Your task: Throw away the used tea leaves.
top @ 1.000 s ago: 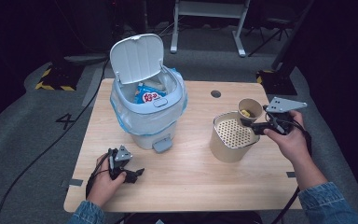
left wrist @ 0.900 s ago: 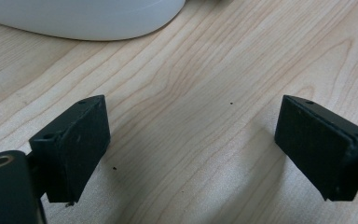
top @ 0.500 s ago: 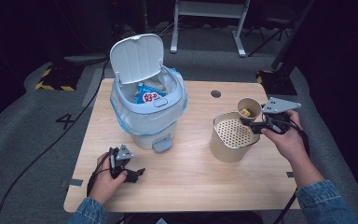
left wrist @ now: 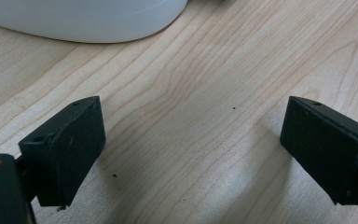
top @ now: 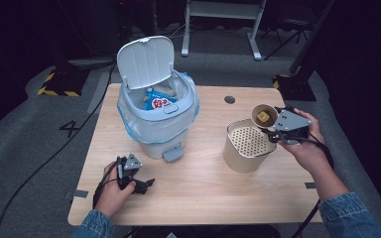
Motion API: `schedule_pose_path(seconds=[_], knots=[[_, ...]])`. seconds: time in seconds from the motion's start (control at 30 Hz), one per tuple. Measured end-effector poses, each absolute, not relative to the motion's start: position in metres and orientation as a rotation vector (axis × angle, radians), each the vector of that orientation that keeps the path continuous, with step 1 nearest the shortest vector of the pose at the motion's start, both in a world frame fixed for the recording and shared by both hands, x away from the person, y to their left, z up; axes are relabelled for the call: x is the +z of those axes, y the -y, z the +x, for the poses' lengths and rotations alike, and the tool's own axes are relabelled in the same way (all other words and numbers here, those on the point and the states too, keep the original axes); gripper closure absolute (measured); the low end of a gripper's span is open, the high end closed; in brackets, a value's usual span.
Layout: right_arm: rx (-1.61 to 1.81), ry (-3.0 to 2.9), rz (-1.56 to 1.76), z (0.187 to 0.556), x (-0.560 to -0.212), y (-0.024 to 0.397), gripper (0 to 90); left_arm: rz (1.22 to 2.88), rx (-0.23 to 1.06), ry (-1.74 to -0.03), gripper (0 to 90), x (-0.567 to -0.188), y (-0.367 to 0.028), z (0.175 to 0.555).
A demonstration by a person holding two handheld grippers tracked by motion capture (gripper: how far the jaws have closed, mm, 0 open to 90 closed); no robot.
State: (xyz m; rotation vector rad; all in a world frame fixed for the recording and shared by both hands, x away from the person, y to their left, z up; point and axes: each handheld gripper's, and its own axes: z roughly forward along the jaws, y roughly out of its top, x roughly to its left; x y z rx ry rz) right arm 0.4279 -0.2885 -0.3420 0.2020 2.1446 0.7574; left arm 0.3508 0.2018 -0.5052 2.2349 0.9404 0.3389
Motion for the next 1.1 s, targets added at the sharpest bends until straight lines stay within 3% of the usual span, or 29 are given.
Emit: schedule_pose_path(seconds=[1.1], knots=[[-0.19, -1.701, -0.466, 0.397, -0.364, 0.266, 34.5, 2.236, 0.34, -0.939, 7.0, -0.505, -0.202, 0.351]])
